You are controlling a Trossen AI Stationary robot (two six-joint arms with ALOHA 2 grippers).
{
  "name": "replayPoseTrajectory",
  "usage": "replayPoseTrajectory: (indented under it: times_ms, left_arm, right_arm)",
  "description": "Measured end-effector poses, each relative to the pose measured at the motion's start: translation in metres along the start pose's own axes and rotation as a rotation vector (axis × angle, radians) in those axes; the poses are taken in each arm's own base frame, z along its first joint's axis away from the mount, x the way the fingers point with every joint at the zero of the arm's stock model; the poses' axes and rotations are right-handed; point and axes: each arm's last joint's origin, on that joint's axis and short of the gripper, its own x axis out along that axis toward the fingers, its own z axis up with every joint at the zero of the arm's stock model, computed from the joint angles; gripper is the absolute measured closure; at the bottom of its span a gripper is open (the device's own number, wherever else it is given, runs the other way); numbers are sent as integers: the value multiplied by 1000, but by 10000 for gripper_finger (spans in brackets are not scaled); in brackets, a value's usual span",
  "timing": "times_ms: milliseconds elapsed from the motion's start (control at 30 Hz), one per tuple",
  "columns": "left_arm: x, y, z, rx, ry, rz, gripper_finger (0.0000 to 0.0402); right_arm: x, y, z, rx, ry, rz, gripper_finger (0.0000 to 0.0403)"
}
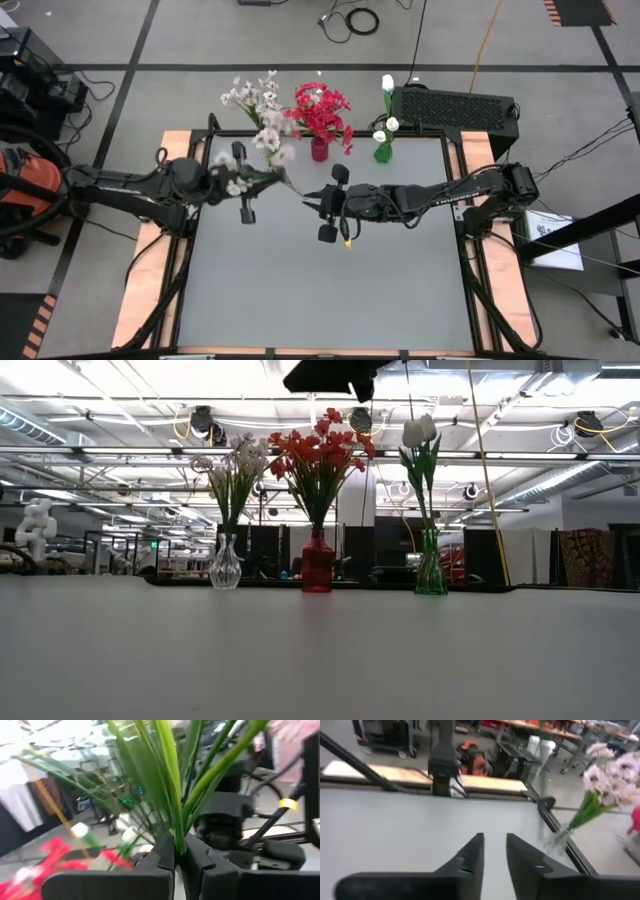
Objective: Sort flowers into vase by color
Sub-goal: Put the white flowers into the transparent vase
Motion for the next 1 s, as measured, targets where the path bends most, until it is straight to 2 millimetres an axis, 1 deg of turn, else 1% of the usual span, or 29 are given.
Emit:
replayPoseTrajectory:
  times_ms: [100,200,367,467,700,833,1000]
  left_arm:
    - [-15,13,-3,-24,-1,71,389]
    - [-32,26,-11,-40,16,207,389]
    - [-59,43,-34,-52,61,501,389]
    - [-68,52,-49,-123,33,634,389]
    - [-73,67,-82,-170,12,795,389]
    - [-70,75,-96,-161,2,846,389]
    - [-64,85,-114,-183,50,892,389]
  right_arm:
    - [0,0,-4,-2,45,-26,302]
    - [0,-1,-8,3,81,-30,269]
    - [0,-3,-10,1,97,-38,230]
    - [0,-3,-10,0,97,-36,220]
    - [0,-3,-10,-8,96,-37,218]
    - [0,-3,-10,-11,96,-37,218]
    - [0,-3,-10,-13,96,-35,218]
